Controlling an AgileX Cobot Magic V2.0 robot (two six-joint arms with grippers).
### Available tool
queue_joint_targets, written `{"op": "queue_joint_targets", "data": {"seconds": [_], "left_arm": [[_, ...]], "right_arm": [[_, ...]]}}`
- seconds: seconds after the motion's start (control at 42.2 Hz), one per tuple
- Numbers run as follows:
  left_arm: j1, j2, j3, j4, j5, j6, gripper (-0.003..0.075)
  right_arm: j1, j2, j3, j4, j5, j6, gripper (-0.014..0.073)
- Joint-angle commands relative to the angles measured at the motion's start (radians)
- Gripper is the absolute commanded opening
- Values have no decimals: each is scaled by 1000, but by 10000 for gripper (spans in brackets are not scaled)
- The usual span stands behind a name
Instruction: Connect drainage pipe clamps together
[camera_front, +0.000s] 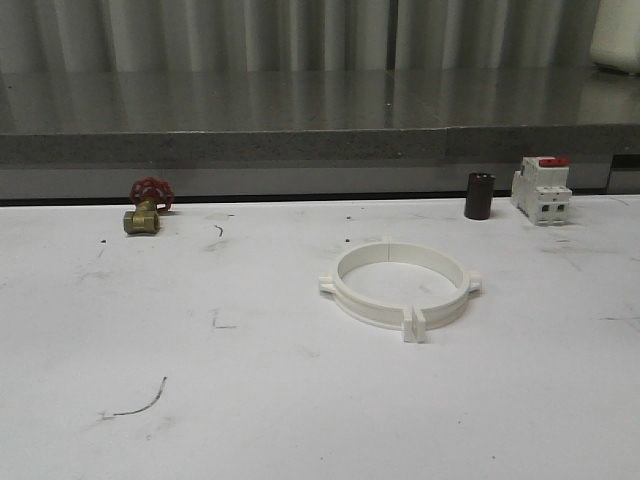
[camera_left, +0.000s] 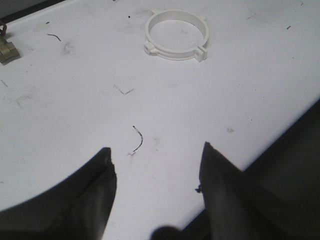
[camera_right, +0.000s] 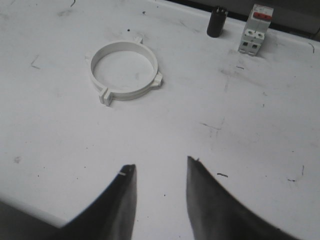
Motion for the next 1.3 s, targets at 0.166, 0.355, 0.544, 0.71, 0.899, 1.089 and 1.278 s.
{"op": "queue_joint_targets", "data": {"seconds": [0.166,0.355,0.544,0.71,0.899,1.089,1.278], "left_arm": [[0,1,-26,-21,-63,-4,374],[0,1,-26,-21,-63,-4,374],[0,1,-26,-21,-63,-4,374],[0,1,-26,-21,-63,-4,374],[0,1,-26,-21,-63,-4,374],[4,-28,-23,21,-81,-4,373],[94,-121,63,50,-260,-4,373]], "right_arm": [[-2,-112,43,-3,-107,4,-121],[-2,-113,44,-3,-103,4,-118],[-2,-113,44,-3,-100,4,-118],[-2,-113,44,-3,-100,4,-118],[-2,-113,44,-3,-100,4,-118],[-2,-113,44,-3,-100,4,-118],[-2,-111,44,-3,-100,4,-118]]}}
